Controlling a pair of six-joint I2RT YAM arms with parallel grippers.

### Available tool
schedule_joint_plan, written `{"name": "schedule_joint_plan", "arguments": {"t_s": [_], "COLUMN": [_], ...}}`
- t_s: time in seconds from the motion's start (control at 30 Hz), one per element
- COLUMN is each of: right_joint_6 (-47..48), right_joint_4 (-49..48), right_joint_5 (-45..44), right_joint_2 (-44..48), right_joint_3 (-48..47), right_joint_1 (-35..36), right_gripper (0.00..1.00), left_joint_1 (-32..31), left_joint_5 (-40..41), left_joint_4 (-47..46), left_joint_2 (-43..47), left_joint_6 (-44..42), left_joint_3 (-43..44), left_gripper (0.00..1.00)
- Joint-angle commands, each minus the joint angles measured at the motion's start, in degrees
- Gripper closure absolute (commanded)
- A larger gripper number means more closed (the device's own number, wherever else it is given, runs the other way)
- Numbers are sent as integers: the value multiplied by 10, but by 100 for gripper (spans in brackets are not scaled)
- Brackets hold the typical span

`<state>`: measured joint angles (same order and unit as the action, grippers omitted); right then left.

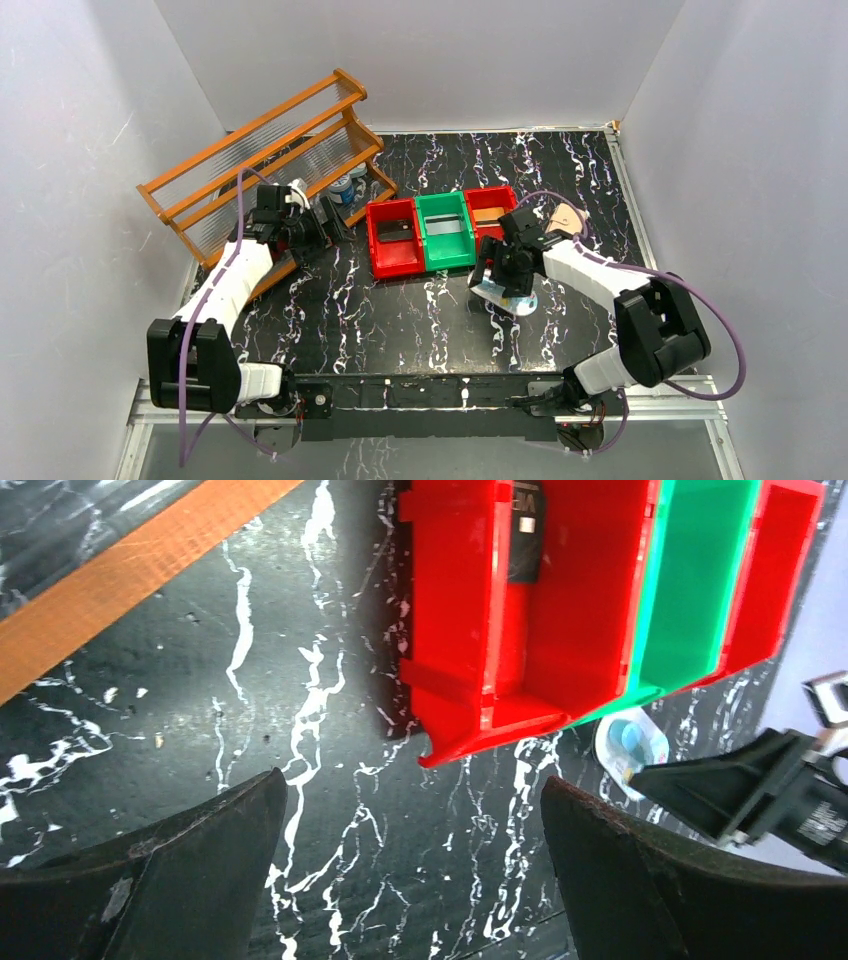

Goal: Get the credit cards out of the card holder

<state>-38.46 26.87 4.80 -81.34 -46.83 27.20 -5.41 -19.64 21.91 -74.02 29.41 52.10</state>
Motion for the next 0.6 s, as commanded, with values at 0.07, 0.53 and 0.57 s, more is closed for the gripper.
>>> {"name": "schedule_joint_plan", "arguments": {"t_s": [0.07,0.53,0.57], "right_joint_6": [-61,-60,-55], "right_joint_4": [54,127,127], "right_joint_5": [-135,-285,-279], "right_joint_2": [-31,124,139], "right_joint_3": [-8,24,16], "right_joint_1": [18,-184,-187], "right_gripper": [7,6,6], "left_joint_1": [8,11,11], "left_joint_5": [-64,-4,-2], "left_joint_4": [-18,0,2], "left_joint_2": [47,129,131], "left_joint_6": [8,2,3], "left_joint_3": [-1,15,15], "left_gripper": [2,2,2]}}
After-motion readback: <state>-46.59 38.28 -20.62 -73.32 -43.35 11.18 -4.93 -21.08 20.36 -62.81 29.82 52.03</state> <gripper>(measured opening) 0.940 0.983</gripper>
